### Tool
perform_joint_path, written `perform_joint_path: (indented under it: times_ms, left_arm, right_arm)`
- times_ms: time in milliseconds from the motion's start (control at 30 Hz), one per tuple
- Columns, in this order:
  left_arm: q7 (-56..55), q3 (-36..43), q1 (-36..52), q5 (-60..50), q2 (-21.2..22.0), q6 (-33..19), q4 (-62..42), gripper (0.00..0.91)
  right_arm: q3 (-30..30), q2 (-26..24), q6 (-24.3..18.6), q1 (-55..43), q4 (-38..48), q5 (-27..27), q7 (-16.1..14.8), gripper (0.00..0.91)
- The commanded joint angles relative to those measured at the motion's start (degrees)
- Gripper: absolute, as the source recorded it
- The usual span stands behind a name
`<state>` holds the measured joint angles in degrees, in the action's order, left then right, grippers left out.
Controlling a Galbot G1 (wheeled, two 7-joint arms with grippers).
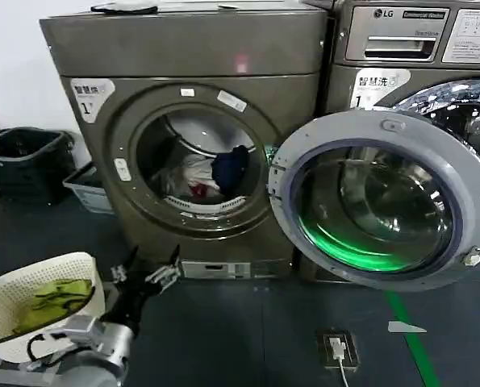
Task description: Grasp the clothes from the dryer.
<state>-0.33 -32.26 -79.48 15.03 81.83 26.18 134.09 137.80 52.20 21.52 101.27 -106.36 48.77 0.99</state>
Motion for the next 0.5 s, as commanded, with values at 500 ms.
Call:
perform_joint_path:
  times_ms: [500]
  left_arm:
    - [-0.05,0.47,-0.13,-0.30,-0.28,0.03,0.00,0.907]
  right_arm:
    - [-0.66,-0.01,-0.52,0.00,-0.18,0.05,-0.20,0.907]
